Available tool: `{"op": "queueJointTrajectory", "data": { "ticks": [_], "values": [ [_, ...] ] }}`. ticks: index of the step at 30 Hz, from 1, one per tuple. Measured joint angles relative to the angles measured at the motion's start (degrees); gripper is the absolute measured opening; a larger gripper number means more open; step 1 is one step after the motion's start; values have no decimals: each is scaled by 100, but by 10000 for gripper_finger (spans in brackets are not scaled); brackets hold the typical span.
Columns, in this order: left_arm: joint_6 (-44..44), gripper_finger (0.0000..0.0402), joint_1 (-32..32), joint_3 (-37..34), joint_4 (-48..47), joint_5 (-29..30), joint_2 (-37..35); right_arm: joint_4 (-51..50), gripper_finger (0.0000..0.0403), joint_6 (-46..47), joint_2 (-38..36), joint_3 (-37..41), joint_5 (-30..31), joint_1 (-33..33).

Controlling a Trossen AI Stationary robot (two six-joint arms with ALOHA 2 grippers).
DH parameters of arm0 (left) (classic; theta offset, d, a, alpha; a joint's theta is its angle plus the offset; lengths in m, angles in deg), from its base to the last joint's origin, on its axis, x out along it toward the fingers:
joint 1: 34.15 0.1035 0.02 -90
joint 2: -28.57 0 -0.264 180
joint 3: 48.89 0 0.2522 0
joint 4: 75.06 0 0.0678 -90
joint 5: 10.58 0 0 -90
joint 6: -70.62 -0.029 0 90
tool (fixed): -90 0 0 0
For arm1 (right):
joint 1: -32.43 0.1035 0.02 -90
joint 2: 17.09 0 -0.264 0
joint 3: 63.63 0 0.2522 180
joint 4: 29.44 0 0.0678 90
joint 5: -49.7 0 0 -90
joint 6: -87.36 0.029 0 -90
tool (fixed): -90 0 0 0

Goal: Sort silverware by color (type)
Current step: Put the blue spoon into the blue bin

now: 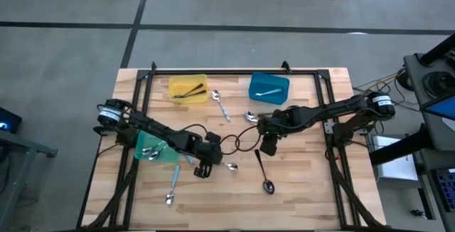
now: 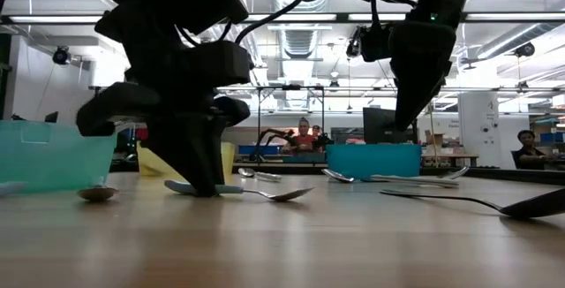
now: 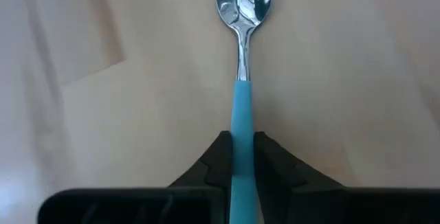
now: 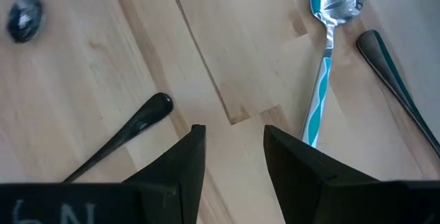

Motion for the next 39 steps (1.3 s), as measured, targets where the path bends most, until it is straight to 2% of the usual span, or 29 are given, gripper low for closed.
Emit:
{"op": "queueJointTrajectory", "data": {
  "ticks": [5, 12, 15, 21, 25, 27, 30, 39],
  "values": [
    [-101, 20, 20, -69, -186, 536, -360, -13, 137, 51, 0, 0, 4, 0],
    [-390, 19, 54, -362, -201, 1496, -1344, 111, 137, 64, 0, 0, 147, -15],
    [-432, 19, 92, -492, -133, 2010, -1880, 743, 137, 118, 0, 0, 488, -15],
    [-339, 19, 107, -715, 176, 3469, -2939, 2518, 137, -380, 0, 4, 668, -13],
    [-32, 19, 107, -861, 879, 4146, -3410, 3599, 137, -728, 2, 9, 1493, -13],
    [53, 19, 108, -908, 1304, 4282, -3524, 4058, 137, -991, 2, 9, 1808, -15],
    [87, 18, 107, -921, 1698, 4278, -3559, 4464, 137, -1411, 4, 10, 1963, -24],
    [612, 22, 94, -926, 1871, 4276, -3220, 5624, 137, -1857, 60, 15, 2113, -82]
  ]
}}
